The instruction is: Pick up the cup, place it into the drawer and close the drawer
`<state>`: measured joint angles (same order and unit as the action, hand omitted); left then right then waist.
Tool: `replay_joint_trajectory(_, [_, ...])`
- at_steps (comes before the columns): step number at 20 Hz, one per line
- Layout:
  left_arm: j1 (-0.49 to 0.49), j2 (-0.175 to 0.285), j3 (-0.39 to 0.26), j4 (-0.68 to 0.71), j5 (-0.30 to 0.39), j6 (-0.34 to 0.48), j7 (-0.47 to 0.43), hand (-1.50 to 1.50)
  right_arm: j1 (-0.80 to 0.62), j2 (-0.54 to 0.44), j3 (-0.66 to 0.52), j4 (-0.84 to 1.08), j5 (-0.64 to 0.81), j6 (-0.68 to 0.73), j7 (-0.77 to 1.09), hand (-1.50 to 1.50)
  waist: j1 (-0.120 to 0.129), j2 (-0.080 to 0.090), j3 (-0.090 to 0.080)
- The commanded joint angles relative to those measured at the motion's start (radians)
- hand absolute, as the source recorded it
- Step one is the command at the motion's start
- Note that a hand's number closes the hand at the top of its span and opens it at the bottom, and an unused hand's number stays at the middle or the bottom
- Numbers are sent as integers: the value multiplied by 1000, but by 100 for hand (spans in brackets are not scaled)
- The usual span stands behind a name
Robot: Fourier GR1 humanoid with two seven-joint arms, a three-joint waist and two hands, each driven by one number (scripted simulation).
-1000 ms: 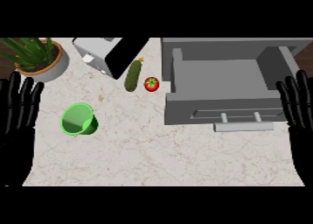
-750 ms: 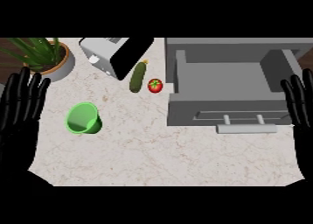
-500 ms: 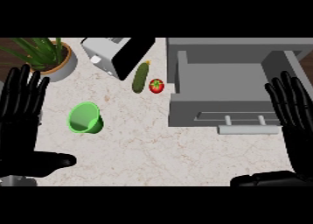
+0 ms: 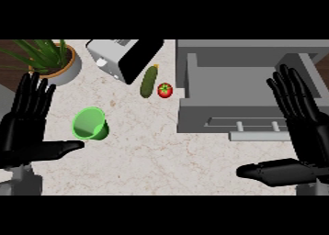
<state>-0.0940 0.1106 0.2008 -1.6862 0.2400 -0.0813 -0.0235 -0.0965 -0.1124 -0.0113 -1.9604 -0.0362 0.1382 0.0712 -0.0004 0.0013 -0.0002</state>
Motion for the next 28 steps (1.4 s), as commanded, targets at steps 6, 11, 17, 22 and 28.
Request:
replay_joint_trajectory(6, [-64,77,80,308,1,-59,-109,-150,-149,-44,-79,92,-53,26,30,-150,1,0,0])
replay_joint_trajectory(11, [-40,58,87,496,-69,-46,-297,-150,-90,-29,-68,71,-26,23,-15,-150,-3,0,0])
replay_joint_trajectory(17, [-104,43,85,771,-110,-46,-460,-150,-194,-58,-110,104,-63,24,50,-150,-4,1,-1])
replay_joint_trajectory(22, [-220,110,124,1061,-131,-69,-616,-150,-171,-59,-106,87,-63,34,39,-150,-8,1,-1])
replay_joint_trajectory(28, [-318,177,159,1357,-163,-107,-815,-150,-214,-53,-114,181,-48,33,-34,-150,-16,7,-2])
